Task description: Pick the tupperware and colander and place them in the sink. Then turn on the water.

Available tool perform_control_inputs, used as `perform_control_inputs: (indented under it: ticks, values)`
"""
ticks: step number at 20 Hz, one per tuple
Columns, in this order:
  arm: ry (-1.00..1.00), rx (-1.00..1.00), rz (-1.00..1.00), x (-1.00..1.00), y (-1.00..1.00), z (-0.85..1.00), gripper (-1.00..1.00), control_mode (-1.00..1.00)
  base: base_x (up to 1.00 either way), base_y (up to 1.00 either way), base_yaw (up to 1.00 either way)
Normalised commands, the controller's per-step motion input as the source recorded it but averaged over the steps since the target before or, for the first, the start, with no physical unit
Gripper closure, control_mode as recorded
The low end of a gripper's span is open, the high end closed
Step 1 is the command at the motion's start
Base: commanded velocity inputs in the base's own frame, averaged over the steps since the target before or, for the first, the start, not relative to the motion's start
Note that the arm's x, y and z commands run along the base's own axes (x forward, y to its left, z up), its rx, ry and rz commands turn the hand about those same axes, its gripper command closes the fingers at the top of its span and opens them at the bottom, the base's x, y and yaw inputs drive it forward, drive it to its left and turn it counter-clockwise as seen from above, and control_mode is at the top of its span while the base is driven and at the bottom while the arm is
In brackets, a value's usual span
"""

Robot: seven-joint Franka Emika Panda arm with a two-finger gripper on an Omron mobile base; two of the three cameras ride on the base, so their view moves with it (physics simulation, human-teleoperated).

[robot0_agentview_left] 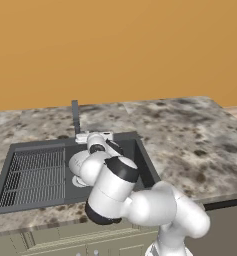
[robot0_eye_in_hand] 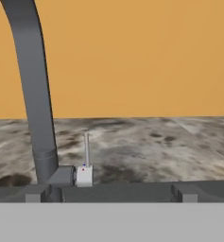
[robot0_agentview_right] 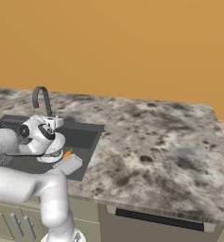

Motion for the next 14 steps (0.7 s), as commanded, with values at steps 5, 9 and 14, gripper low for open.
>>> perform_control_inputs:
  ticks: [5, 9, 14]
  values:
    - [0.0, 0.0, 0.0, 0.27, 0.0, -0.06, -1.0, -1.0, 0.0, 0.0, 0.0]
    - [0.0, 0.0, 0.0, 0.22, 0.0, -0.06, -1.0, -1.0, 0.0, 0.0, 0.0]
    - [0.0, 0.0, 0.0, 0.17, 0.0, -0.06, -1.0, -1.0, 0.0, 0.0, 0.0]
